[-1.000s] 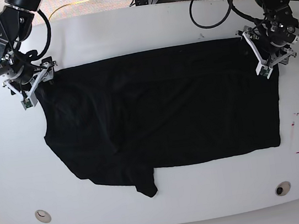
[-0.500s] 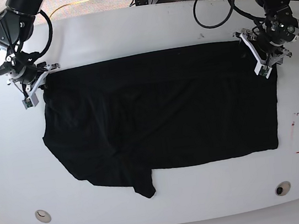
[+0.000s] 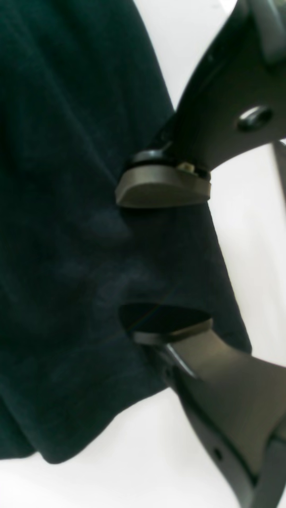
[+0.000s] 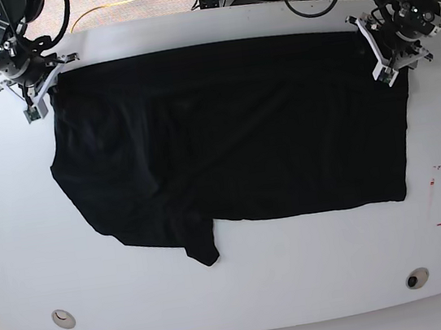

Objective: Fold the T-shirt properly
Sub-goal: 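Hold the shirt edge with both grippers and open the right gripper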

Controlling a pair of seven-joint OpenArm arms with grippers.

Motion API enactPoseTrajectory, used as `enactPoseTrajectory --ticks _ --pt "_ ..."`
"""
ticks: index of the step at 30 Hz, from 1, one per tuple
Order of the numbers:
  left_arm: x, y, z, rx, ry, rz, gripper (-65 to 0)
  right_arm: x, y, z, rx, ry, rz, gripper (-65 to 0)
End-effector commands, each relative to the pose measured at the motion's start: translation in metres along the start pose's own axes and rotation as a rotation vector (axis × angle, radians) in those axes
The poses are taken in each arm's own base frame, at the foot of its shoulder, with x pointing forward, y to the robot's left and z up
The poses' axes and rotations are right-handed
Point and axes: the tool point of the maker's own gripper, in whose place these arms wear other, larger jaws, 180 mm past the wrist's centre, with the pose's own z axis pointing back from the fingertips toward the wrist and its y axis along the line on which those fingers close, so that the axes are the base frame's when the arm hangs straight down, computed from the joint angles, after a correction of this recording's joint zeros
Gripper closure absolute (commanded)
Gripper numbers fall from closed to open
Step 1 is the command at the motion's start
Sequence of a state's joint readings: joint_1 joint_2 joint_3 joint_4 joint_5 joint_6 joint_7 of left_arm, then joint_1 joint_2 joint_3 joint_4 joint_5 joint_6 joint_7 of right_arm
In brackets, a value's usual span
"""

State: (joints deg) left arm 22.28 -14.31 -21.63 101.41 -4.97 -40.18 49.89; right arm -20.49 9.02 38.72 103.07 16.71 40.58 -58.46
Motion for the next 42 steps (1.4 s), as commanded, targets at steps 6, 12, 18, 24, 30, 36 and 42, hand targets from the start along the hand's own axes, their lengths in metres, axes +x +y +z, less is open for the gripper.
enactPoseTrajectory --ticks 6,12,18,24,30,36,42 --pt "-0.037 0.008 0.019 0.05 0.116 -0.044 -34.6 -0.025 -0.024 0.026 -0.094 0.064 0.002 -4.9" --pt "-0.033 0.034 0.04 0.147 0.169 -0.037 -34.6 -0.025 -0.022 0.035 -0.109 0.064 0.032 -15.1" --pt "-0.014 0.063 0.061 0.253 0.179 -0.019 -42.4 -0.003 -0.014 0.05 -0.142 -0.016 0.043 -47.1" --pt "0.012 0.08 0.068 0.307 0.136 -0.012 -42.2 0.025 -0.018 0.048 -0.153 -0.087 0.04 -47.9" --pt "0.029 0.091 0.071 0.335 0.093 -0.004 -42.1 0.056 -0.023 0.044 -0.159 -0.154 0.028 -47.9" --pt "0.067 0.108 0.076 0.377 -0.003 0.012 -42.1 0.113 -0.031 0.032 -0.14 -0.275 -0.016 -47.9" --pt "0.1 0.112 0.078 0.384 -0.074 -0.013 -42.1 0.151 -0.052 0.015 -0.105 -0.307 -0.071 -47.9"
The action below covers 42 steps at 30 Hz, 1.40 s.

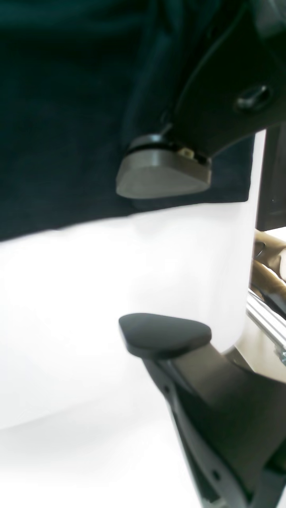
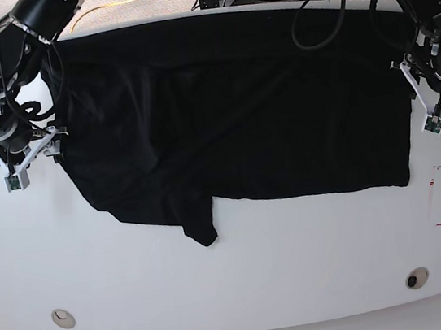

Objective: Fold the T-shirt properly
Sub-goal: 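Hold the shirt edge with both grippers and open the right gripper, then move both grippers to the shirt's hem edge and grasp it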

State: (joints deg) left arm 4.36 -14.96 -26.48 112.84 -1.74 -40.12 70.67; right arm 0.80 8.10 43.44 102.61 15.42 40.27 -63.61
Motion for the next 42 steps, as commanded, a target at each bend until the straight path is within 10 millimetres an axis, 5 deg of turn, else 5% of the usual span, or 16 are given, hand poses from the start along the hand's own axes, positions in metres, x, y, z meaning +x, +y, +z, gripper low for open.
enactPoseTrajectory --ticks 1,12,18,27,39,42 --pt "0.022 0.011 0.004 0.021 -0.071 0.004 -42.1 0.026 -0.019 -0.01 -0.007 -0.041 -0.022 -47.9" --pt "0.029 0.018 -0.011 -0.001 -0.07 0.046 -42.1 0.064 -0.036 -0.068 0.124 -0.053 -0.195 -41.4" --pt "0.043 0.014 -0.023 -0.037 -0.15 0.071 -42.1 0.075 -0.007 -0.099 0.223 -0.049 -0.162 -41.5" --pt "0.051 0.012 -0.04 -0.079 -0.199 0.111 -42.1 0.064 0.021 -0.128 0.309 -0.038 -0.217 -41.7" --pt "0.059 0.018 -0.056 -0.104 -0.233 0.186 -42.6 0.055 0.068 -0.14 0.387 -0.007 -0.202 -40.6" --pt "0.051 0.029 -0.07 -0.096 -0.206 0.301 -42.9 0.057 0.069 -0.141 0.389 -0.011 -0.203 -31.9"
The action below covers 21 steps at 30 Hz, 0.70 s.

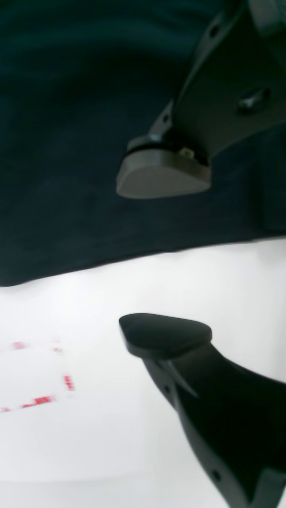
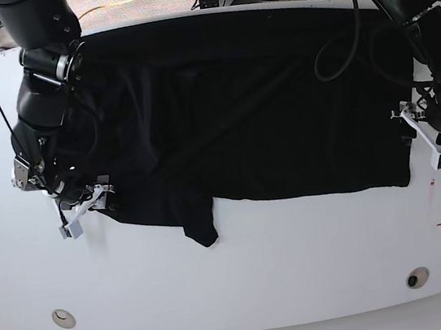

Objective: Fold the T-shirt properly
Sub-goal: 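Move both grippers to the shirt's hem edge and grasp it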

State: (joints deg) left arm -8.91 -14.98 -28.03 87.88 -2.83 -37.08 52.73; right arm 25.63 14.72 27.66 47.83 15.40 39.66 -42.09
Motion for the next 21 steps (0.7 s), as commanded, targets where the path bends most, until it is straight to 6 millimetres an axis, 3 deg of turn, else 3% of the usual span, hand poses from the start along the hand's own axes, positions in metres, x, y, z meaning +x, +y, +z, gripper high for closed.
enactPoseTrajectory --ticks 1,5,11,16,21 --pt "0.009 0.024 -0.003 0.044 -0.016 0.071 -42.9 0.015 0.002 0.002 0.002 -0.018 0.021 -25.4" --pt "0.018 0.04 -0.019 0.038 -0.005 0.159 -49.3 0.014 0.005 0.0 0.007 -0.007 0.038 -2.2" --pt "0.03 0.043 -0.05 -0.005 -0.062 0.289 -51.4 0.013 0.008 -0.002 0.01 0.003 0.053 -1.7" --pt "0.021 0.028 -0.078 -0.078 -0.054 0.379 -51.4 0.013 0.007 -0.001 0.009 0.003 0.053 -1.7" --pt "0.01 0.019 -0.09 -0.115 -0.034 0.424 -51.4 0.013 0.007 -0.001 0.011 0.003 0.052 -1.7"
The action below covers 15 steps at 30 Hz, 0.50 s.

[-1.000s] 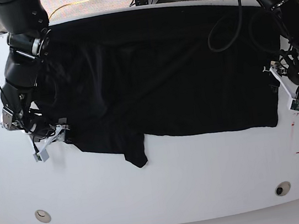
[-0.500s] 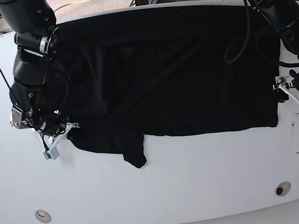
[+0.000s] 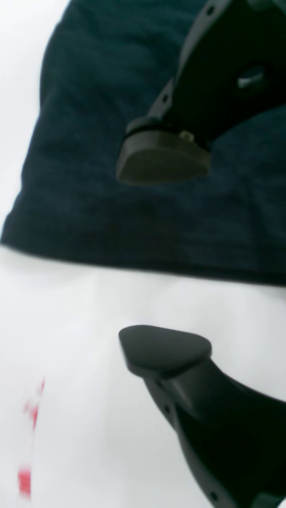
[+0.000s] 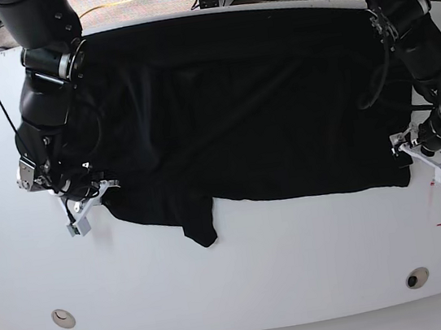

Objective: Fold the T-shirt properly
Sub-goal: 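Move both grippers to the shirt's hem edge and grasp it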

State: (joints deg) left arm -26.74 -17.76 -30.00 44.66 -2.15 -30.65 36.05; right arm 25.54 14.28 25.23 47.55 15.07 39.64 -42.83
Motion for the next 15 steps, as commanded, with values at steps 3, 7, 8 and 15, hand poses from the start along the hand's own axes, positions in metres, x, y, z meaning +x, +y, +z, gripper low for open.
enactPoseTrajectory --ticks 3,7,8,15 --pt "0.025 0.004 0.003 -0.002 -0.046 0.01 -51.4 0.022 -0.002 0.007 -0.006 -0.043 0.025 -1.7" --pt "0.022 -0.015 -0.005 -0.033 -0.035 -0.002 -51.2 0.022 -0.002 0.007 -0.006 -0.043 0.025 -1.7" --pt "0.021 -0.02 -0.006 -0.041 -0.03 -0.008 -51.2 0.022 -0.002 0.007 -0.006 -0.043 0.025 -1.7" --pt "0.024 -0.037 -0.012 -0.068 -0.049 -0.025 -46.3 0.022 -0.002 0.007 -0.006 -0.043 0.025 -1.4"
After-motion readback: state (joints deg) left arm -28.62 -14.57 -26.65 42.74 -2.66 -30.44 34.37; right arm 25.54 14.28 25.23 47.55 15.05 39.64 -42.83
